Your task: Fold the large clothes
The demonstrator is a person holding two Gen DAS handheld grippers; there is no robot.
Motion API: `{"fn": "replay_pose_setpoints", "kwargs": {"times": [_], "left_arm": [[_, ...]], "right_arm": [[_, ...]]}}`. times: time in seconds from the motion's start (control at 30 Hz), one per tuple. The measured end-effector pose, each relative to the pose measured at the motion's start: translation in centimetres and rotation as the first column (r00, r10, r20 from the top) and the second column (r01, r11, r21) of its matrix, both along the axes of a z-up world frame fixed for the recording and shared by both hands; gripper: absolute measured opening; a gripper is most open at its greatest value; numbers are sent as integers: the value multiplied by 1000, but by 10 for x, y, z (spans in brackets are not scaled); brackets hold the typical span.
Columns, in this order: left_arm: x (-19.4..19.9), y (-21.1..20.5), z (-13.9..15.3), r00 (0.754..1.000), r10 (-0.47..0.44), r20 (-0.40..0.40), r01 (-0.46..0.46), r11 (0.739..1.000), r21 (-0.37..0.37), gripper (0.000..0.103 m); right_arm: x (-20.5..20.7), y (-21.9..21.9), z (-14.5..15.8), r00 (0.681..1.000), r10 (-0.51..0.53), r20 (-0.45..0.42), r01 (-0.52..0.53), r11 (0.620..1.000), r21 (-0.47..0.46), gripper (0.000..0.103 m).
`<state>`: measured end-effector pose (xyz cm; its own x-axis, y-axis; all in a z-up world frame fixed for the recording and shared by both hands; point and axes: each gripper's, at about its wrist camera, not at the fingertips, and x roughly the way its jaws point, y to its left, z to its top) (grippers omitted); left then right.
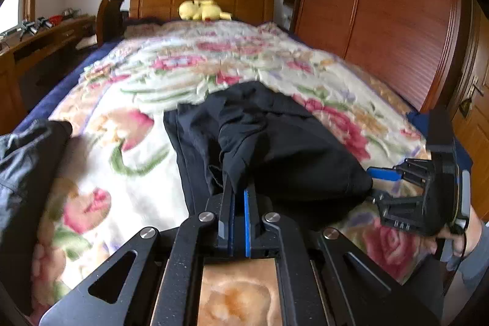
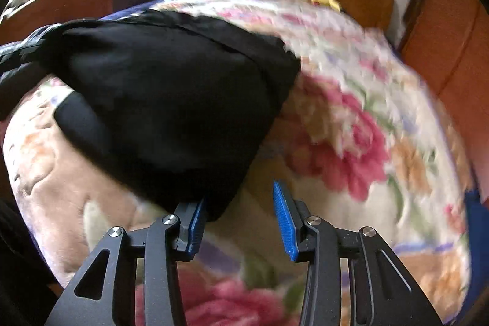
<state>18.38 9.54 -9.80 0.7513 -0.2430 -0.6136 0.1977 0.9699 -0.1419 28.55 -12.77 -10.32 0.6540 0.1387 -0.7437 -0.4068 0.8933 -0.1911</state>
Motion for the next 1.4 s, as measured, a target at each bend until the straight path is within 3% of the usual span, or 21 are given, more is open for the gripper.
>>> {"fn": "replay_pose_setpoints", "kwargs": {"times": [0.17, 0.3, 0.5, 0.63, 0.8, 1.0, 1.23, 1.4], "left_arm": [[-6, -11, -8, 1000, -18, -11, 19, 996, 84, 5], [-10, 0, -10, 1000, 1, -20, 0, 997, 77, 5], [-15, 11, -14, 999, 10, -34, -7, 998, 66, 5], [-17, 13, -22, 998, 16, -57, -12, 997, 76, 5], [-18, 11, -28, 997, 20, -80, -13, 996, 83, 5], [-21, 16, -42, 992, 23, -127, -13, 996, 85, 5], [-46, 8, -25, 997, 44, -63, -36, 990, 135, 5], [-57, 17, -7, 997, 80, -2, -79, 991, 108, 6]], "right_arm": [[6, -11, -6, 999, -15, -37, 17, 998, 55, 42], [-1, -17, 10, 998, 4, -56, 4, 991, 133, 42], [-21, -23, 58, 996, 78, 49, -86, 975, 204, 42], [-16, -9, 72, 986, 140, 89, -156, 965, 212, 36], [7, 4, 48, 988, 151, 31, -154, 965, 214, 36], [31, 9, 0, 975, 196, -100, -172, 962, 212, 37], [28, 14, -13, 973, 221, -59, -208, 963, 172, 37], [28, 20, -14, 968, 245, -50, -235, 960, 149, 37]]}}
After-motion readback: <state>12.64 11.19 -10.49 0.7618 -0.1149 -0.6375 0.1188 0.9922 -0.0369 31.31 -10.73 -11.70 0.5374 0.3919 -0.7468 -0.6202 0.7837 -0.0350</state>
